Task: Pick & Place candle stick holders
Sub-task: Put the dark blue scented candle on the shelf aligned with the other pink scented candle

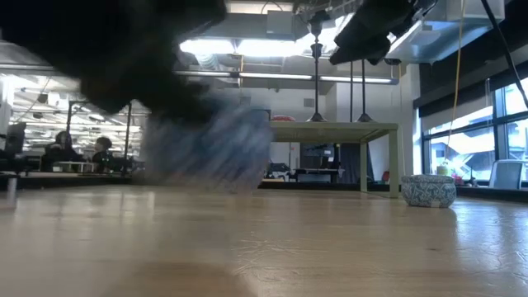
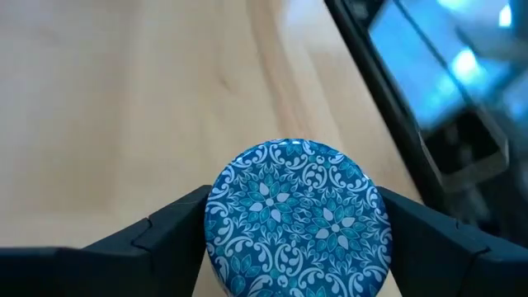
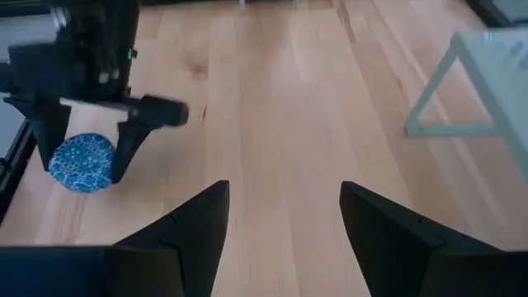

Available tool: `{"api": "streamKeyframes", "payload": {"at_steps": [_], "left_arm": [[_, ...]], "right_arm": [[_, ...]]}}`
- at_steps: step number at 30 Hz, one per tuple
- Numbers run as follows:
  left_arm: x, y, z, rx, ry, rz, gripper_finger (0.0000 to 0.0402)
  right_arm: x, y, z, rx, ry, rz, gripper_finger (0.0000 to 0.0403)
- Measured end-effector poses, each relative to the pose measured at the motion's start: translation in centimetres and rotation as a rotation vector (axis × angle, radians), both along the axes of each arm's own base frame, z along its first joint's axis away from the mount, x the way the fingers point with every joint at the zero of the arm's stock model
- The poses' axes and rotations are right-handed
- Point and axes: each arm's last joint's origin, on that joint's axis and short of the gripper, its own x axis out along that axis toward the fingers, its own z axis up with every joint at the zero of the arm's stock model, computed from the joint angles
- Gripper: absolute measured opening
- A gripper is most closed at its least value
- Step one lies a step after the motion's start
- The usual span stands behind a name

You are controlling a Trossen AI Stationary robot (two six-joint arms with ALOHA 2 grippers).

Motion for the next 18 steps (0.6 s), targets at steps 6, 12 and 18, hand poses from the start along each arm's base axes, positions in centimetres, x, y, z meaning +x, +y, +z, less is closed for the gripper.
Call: {"api": "streamKeyframes", "payload": {"at_steps": [6,12,18], "left_arm": [[0.4,4.8,4.9,0.092,-0.053,0.128,0.0302],[-0.6,12.4,11.3,0.166,-0.152,0.343,0.0303],[-0.6,19.9,16.2,0.16,-0.261,0.448,0.0303]], "right_arm": [[-0.3,-0.1,-0.4,-0.001,0.052,-0.009,0.0236],[-0.3,0.0,-0.4,0.028,0.053,-0.013,0.0236],[-0.3,0.0,-0.3,0.036,0.047,-0.007,0.0236]]}}
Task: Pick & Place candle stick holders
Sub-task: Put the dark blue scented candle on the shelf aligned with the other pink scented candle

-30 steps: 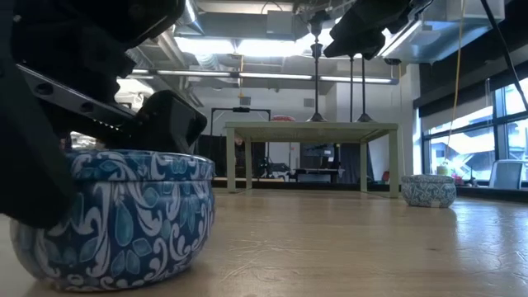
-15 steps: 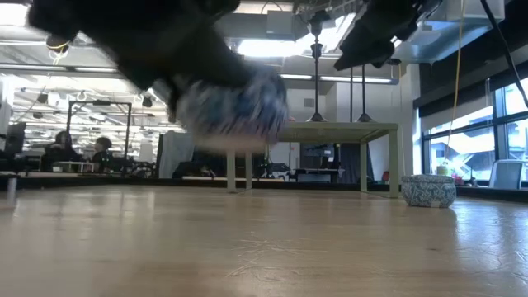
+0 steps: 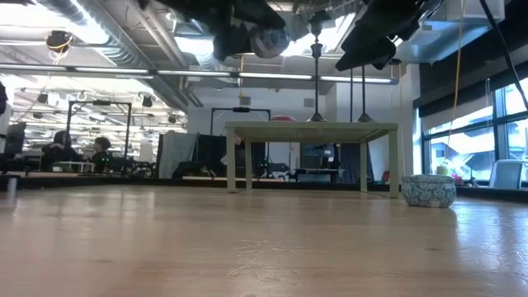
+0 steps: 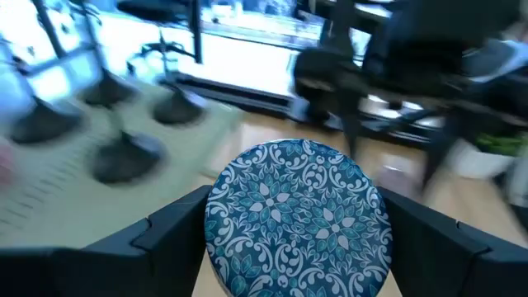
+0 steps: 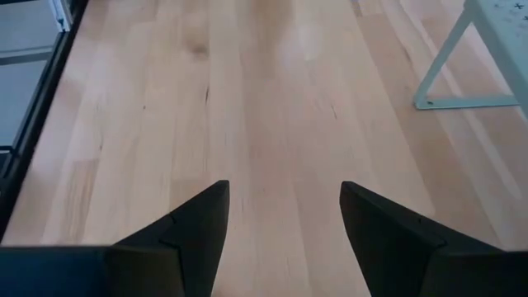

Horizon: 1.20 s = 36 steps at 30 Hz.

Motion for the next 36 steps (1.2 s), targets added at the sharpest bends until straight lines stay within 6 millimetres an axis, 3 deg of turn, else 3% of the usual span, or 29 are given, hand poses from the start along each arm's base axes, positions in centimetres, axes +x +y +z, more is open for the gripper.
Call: {"api": "streamKeyframes", "payload": {"at_steps": [6,14,25,36], "left_arm": [[0.8,5.6,0.2,0.074,0.047,0.109,0.0303],[1.5,10.3,-2.6,0.06,0.118,0.241,0.0304],[3.3,12.5,-5.7,0.049,0.097,0.215,0.0304],[3.3,12.8,-6.0,0.096,0.116,0.153,0.0304]], "right_arm": [[0.0,0.0,0.0,0.001,0.0,0.001,0.0236],[0.0,0.0,0.0,0.003,-0.004,0.002,0.0236],[0.0,0.0,0.0,0.003,-0.004,0.002,0.0236],[0.0,0.0,0.0,0.002,-0.004,0.002,0.0236]]}}
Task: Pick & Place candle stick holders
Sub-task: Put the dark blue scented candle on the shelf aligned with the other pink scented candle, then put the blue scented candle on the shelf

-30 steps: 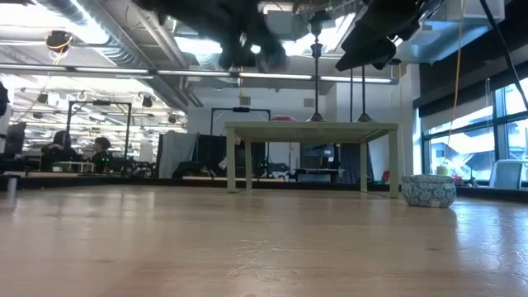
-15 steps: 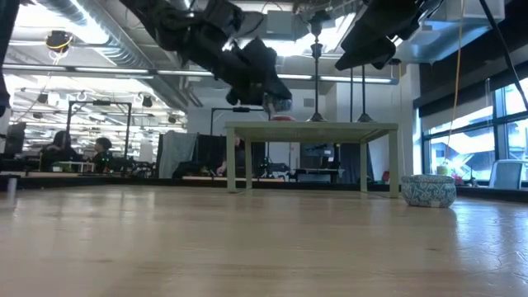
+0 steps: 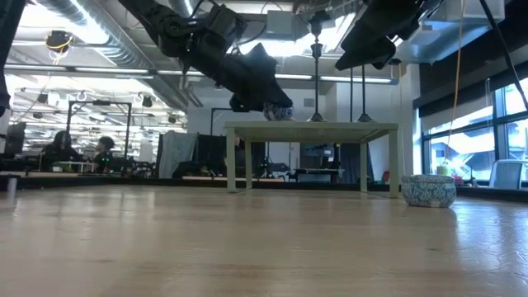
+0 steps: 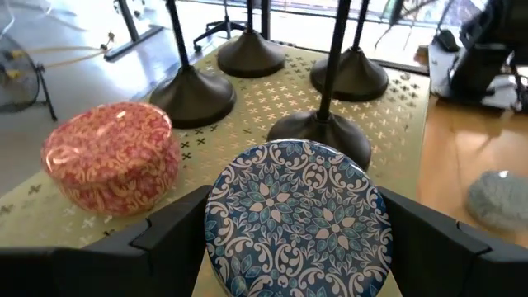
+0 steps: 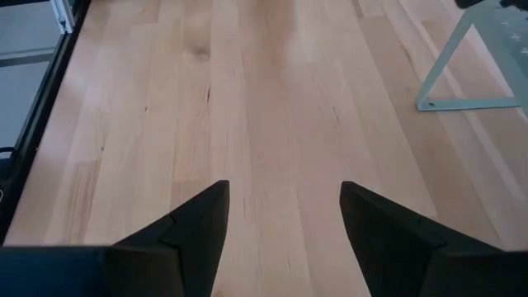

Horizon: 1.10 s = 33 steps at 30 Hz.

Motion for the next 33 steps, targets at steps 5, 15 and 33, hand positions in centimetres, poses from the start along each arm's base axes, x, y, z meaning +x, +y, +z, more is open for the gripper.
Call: {"api": "streamKeyframes", "payload": {"at_steps": [5,15,33], "left_arm": [[0.2,0.5,-0.7,-0.002,0.002,-0.078,0.0304],[0.7,1.0,-1.5,0.032,-0.013,-0.064,0.0325],[-0.5,0.2,2.7,0.107,-0.136,-0.079,0.0345]], "right_arm": [[0.0,0.0,0.0,0.0,0.0,0.0,0.0236],[0.0,0.0,0.0,0.0,0.0,0.0,0.0236],[0.2,0.0,0.2,0.01,-0.03,-0.005,0.0236]]}}
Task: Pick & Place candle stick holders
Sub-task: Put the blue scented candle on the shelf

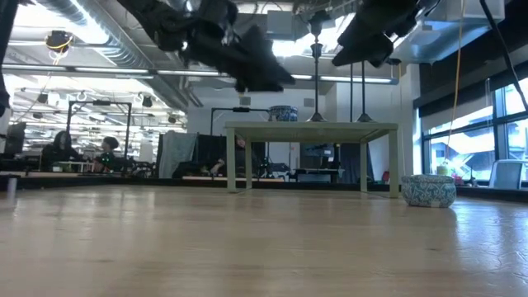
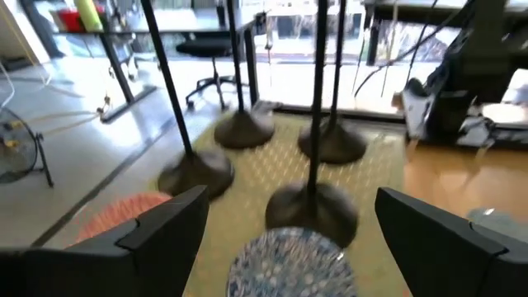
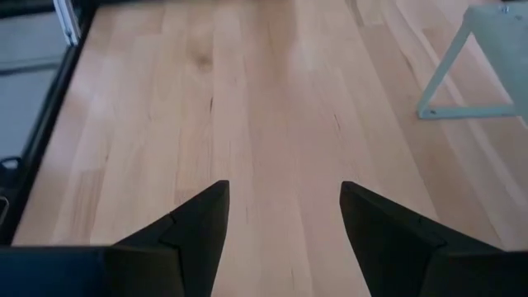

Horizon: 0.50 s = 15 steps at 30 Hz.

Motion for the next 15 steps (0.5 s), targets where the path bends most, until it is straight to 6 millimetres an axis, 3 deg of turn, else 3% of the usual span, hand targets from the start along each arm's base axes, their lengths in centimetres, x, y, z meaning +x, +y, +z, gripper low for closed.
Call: {"api": "streamKeyframes", "payload": {"at_steps": [10,15], "left_arm": [[-5.0,-3.6,7.0,0.013,-0.044,-0.101,0.0345],[-7.9,-5.2,9.2,0.041,-0.021,-0.121,0.0345]], "right_arm": [[0.3,0.0,0.5,0.042,-0.062,-0.042,0.0236],[0.5,-0.7,0.7,-0.05,-0.095,-0.141,0.0236]]}}
